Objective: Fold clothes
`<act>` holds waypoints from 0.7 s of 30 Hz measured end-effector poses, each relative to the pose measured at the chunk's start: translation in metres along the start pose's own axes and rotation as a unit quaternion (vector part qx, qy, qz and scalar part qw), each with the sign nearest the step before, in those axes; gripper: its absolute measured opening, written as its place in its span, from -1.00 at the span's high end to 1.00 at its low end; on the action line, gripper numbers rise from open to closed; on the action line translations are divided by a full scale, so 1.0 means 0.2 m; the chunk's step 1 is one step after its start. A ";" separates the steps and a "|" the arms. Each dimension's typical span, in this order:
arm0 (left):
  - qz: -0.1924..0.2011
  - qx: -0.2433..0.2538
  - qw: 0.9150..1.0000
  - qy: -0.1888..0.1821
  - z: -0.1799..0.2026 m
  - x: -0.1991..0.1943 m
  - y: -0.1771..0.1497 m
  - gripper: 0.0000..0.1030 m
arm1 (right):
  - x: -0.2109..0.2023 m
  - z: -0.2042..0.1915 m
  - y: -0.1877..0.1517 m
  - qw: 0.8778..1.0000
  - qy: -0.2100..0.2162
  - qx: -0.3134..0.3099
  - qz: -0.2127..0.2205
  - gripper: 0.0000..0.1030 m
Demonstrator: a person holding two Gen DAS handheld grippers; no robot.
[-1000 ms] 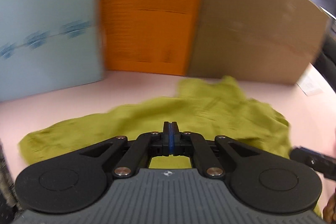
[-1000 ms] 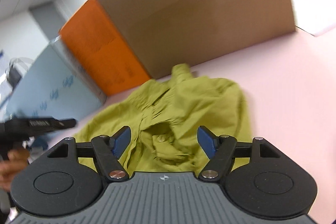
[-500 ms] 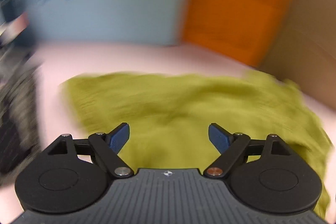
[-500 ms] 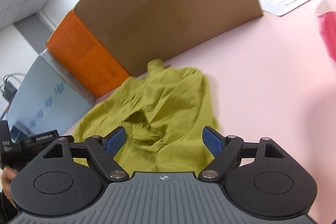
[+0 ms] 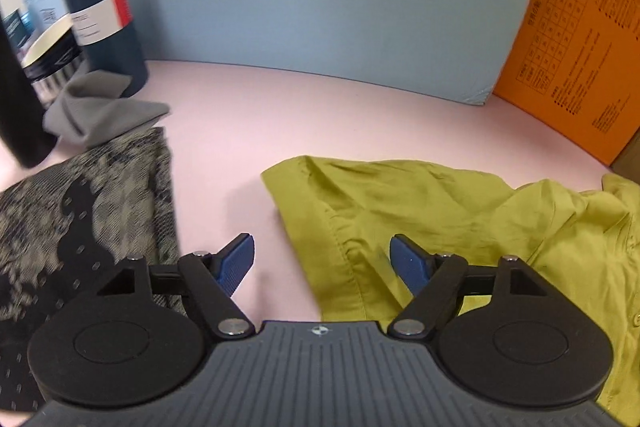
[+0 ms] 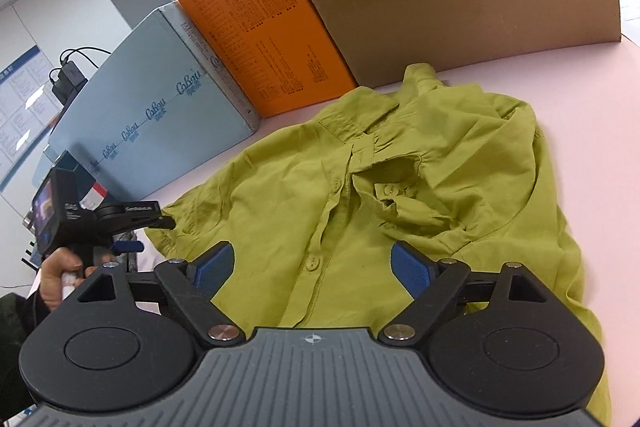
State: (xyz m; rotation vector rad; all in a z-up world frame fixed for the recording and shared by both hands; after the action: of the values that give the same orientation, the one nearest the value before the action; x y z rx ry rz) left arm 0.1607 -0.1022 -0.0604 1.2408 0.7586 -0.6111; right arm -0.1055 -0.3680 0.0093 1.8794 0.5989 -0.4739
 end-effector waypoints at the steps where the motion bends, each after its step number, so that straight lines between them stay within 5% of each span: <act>1: -0.002 0.006 1.000 -0.003 0.00 0.02 0.01 -0.41 | -0.01 0.00 0.00 1.000 -0.005 0.001 0.001 -0.65; 4: -0.006 0.024 1.000 -0.014 0.01 0.07 0.01 -0.36 | -0.06 0.00 -0.02 1.000 -0.026 0.010 0.003 -0.67; 6: -0.002 0.041 0.999 -0.023 0.02 0.10 0.00 0.18 | -0.09 0.01 -0.04 0.999 -0.043 0.020 0.004 -0.67; 7: 0.005 0.051 0.998 -0.028 0.02 0.10 0.00 0.62 | -0.10 0.02 -0.05 0.998 -0.051 0.026 0.005 -0.67; 8: 0.006 0.055 0.998 -0.033 0.04 0.09 -0.01 0.78 | -0.11 0.03 -0.06 0.998 -0.058 0.033 0.007 -0.67; 15: 0.027 0.035 0.996 -0.080 0.11 -0.07 0.05 0.81 | -0.19 0.09 -0.13 0.994 -0.078 0.075 0.028 -0.67; 21: 0.044 0.073 0.980 -0.182 0.46 -0.34 -0.03 0.81 | -0.24 0.15 -0.19 0.990 -0.074 0.113 0.042 -0.67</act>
State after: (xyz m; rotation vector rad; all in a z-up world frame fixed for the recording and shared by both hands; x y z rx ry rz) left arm 0.1297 -0.1937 0.0029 1.2427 0.3563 -0.8045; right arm -0.1676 -0.3921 -0.0021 2.0533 0.3774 -0.6427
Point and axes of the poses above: each gripper's, at about its wrist camera, not at the fingertips, and x roughly the way its jaws point, z to its right, y to its top, the point moved 1 cm from there along x, roughly the way its jaws point, and after that the axes turned 11 degrees about -x, right-handed, at the moved point
